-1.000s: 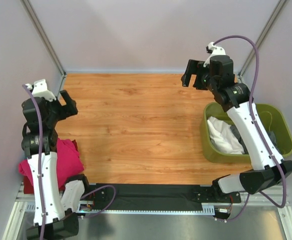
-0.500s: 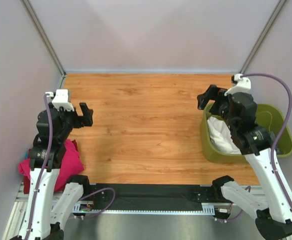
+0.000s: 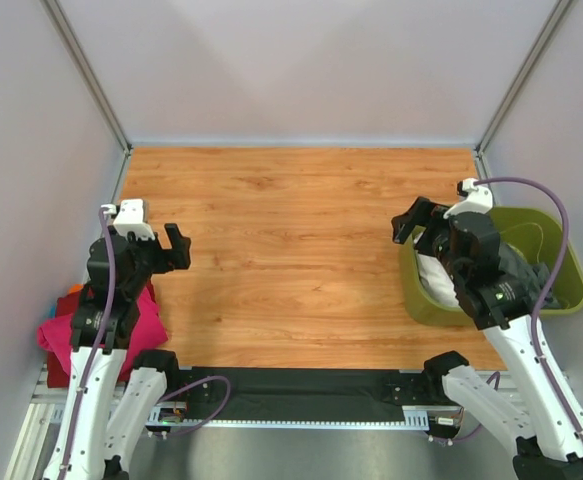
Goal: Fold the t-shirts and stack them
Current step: Neatly place the folded tshirt to the corner
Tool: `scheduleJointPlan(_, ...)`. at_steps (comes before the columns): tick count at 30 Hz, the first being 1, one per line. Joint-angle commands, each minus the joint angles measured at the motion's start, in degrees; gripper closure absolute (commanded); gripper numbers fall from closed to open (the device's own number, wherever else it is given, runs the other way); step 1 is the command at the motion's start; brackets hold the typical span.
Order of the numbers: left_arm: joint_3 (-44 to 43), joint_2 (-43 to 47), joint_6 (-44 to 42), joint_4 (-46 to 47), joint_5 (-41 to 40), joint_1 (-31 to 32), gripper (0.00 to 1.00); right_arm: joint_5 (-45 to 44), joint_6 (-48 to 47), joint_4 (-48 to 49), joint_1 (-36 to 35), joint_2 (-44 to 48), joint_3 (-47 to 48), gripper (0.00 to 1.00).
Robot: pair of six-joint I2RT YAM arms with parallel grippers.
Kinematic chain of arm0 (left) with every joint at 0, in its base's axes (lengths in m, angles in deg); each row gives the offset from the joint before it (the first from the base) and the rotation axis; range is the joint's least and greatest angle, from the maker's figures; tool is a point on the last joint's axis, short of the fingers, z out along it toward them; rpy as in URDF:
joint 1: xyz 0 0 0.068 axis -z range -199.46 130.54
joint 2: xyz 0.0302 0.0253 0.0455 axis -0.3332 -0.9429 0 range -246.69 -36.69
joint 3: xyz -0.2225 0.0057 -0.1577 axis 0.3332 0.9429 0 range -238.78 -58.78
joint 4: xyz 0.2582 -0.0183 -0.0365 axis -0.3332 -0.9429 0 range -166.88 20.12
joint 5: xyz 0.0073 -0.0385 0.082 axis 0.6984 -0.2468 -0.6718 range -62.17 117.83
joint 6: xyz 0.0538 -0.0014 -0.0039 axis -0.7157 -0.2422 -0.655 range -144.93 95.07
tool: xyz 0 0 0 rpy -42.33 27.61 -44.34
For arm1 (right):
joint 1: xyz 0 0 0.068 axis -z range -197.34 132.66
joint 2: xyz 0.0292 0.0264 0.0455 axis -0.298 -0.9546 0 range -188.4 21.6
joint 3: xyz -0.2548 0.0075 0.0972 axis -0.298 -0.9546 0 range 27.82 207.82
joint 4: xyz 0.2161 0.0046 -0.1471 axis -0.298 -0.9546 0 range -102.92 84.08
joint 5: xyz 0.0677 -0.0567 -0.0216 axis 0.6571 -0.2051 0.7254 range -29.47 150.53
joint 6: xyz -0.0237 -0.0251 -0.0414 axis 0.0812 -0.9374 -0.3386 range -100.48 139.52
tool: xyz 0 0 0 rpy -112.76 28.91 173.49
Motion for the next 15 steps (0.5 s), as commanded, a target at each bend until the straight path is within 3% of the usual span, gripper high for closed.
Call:
scheduleJointPlan(1,0.2,0.8,0.6,2.1,-0.8,0.1,0.00,-0.2,0.9,2.7,0.1,-0.8,1.2,0.00)
scheduleJointPlan(15,-0.1,0.4,0.2,1.8,-1.0,0.1,0.01,-0.6,0.2,2.1,0.1,-2.4,2.6,0.00)
